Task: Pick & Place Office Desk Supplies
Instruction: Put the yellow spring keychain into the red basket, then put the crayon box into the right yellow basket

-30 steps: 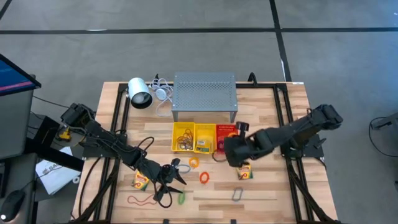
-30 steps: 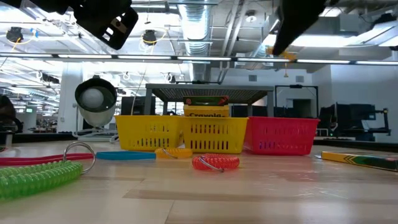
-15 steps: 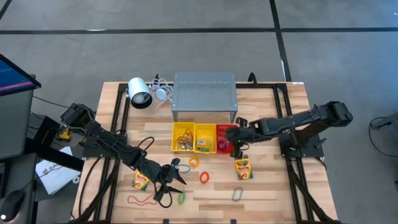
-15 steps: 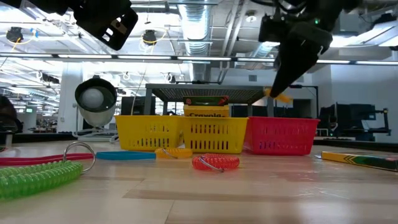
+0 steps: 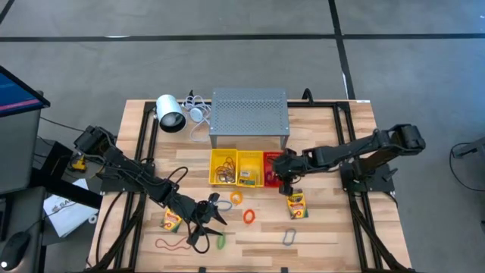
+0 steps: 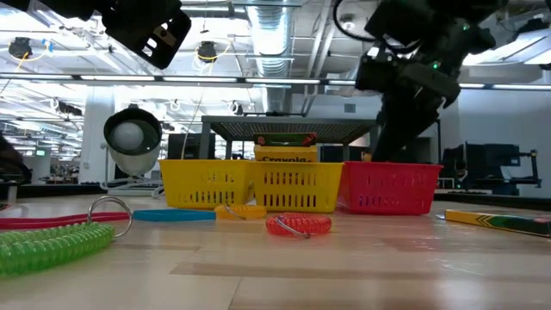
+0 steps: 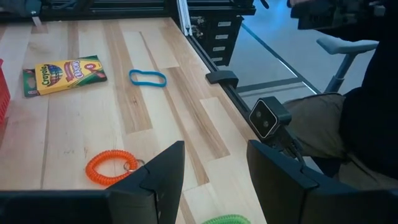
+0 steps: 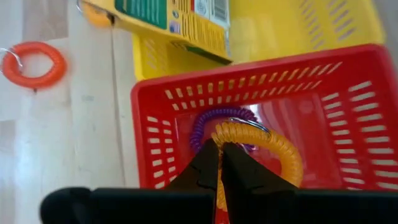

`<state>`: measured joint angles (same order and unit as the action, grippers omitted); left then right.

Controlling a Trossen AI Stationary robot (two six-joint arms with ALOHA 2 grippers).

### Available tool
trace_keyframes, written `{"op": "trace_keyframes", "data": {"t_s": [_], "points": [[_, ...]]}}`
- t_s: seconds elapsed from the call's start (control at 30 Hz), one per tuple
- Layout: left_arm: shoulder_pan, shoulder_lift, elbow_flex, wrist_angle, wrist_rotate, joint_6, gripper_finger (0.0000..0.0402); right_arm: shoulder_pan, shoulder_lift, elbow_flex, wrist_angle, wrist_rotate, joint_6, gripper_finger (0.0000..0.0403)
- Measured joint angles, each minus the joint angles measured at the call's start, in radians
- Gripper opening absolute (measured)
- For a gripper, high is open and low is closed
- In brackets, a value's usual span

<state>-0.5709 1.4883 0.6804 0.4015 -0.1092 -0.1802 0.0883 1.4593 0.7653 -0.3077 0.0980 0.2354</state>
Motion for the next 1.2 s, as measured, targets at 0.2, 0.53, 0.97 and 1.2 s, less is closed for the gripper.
{"op": "trace_keyframes", "data": {"t_s": [0.2,0.53,0.97,1.2], "points": [[0.000,0.000,0.000,0.000,0.000,0.000,0.0170,0.000,0.081,-0.002,0.068,-0.027,0.000,0.0002],[0.000,0.000,0.000,0.000,-0.005,0.000,0.0170,0.000,0.166,-0.001,0.106,-0.049,0.000,0.0016],[0.000,0.000,0.000,0.001,-0.004,0.000,0.0170,-0.006,0.095,0.000,0.111,-0.050,0.000,0.0128],[0.000,0.000,0.000,0.001,-0.003,0.000,0.0170,-0.006,0.095,0.004,0.102,-0.049,0.001,0.0204]]}}
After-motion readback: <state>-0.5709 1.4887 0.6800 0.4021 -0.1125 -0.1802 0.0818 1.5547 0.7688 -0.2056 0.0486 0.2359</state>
